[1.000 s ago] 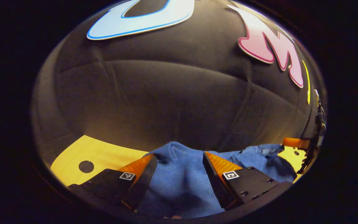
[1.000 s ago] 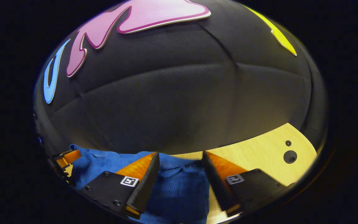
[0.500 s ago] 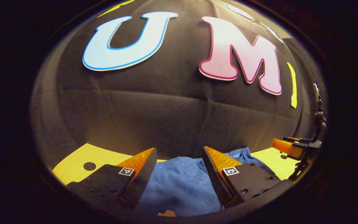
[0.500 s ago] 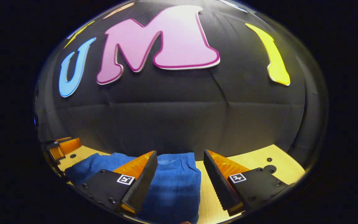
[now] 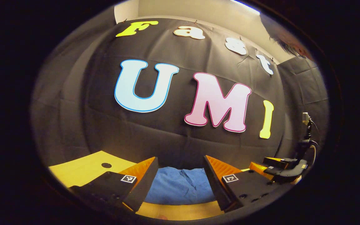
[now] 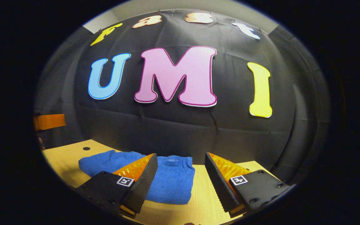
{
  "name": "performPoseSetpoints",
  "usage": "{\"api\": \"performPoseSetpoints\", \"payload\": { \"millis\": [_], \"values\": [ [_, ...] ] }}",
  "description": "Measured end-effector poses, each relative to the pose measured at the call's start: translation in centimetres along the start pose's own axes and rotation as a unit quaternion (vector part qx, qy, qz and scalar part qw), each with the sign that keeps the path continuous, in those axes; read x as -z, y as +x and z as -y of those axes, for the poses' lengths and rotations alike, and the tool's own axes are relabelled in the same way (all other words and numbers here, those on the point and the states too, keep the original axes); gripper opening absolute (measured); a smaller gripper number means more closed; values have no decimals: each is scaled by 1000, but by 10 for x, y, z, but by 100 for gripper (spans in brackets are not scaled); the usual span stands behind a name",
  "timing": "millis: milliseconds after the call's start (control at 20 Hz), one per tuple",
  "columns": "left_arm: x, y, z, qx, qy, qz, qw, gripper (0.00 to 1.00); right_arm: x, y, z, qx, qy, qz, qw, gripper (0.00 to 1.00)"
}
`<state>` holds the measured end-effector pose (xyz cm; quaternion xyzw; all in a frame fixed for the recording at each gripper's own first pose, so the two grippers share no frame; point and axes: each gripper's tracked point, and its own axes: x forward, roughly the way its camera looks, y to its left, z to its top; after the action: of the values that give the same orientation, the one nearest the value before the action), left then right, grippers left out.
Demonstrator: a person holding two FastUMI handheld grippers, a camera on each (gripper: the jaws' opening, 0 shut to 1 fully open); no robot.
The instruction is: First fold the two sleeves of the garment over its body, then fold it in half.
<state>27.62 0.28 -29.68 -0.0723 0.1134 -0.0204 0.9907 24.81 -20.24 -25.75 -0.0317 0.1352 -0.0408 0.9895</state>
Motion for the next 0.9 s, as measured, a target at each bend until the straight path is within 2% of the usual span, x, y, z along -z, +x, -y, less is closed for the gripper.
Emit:
{"api": "performPoseSetpoints", "payload": {
  "millis": [50, 100, 200, 250, 300, 350, 400, 450, 500, 550, 600, 650, 700, 850, 900],
  "values": [
    [-9, -15, 0, -14, -9, -1, 1000, 82, -8, -16, -4, -11, -3, 1, 1000, 95],
    [-20, -32, 2, -25, -16, -1, 1000, 82, -17, -31, -7, -20, -3, 3, 1000, 92],
    [-53, -68, 1, -56, -21, 18, 998, 82, -45, -65, -9, -41, 1, 25, 999, 95],
    [-67, -83, 1, -65, -18, 31, 997, 82, -60, -78, -5, -39, 6, 37, 999, 92],
    [-82, -97, -2, -79, -15, 46, 996, 82, -69, -94, 0, -27, 9, 48, 998, 95],
    [-95, -110, -4, -88, -11, 57, 994, 82, -78, -105, 3, -18, 11, 54, 998, 90],
    [-105, -122, -3, -91, -4, 65, 994, 82, -90, -115, 1, -18, 12, 58, 998, 94],
    [-115, -133, 0, -88, 10, 70, 994, 82, -99, -125, -2, -16, 9, 59, 998, 94],
    [-120, -142, -1, -88, 28, 70, 993, 82, -107, -136, -3, -14, 4, 58, 998, 90],
    [-124, -152, 0, -89, 47, 68, 993, 82, -116, -146, -5, -13, 0, 62, 998, 95],
    [-132, -165, 2, -88, 63, 64, 992, 82, -127, -159, -8, -10, -3, 68, 998, 95],
    [-134, -172, 8, -84, 68, 61, 992, 82, -136, -173, -10, -6, -5, 77, 997, 90],
    [-137, -182, 14, -76, 72, 59, 993, 82, -143, -185, -15, -2, -7, 81, 997, 95],
    [-151, -203, 20, -74, 71, 59, 993, 82, -148, -226, -43, -16, 4, 64, 998, 94],
    [-158, -211, 24, -69, 72, 64, 993, 82, -153, -236, -50, -22, 8, 63, 998, 90]
  ]
}}
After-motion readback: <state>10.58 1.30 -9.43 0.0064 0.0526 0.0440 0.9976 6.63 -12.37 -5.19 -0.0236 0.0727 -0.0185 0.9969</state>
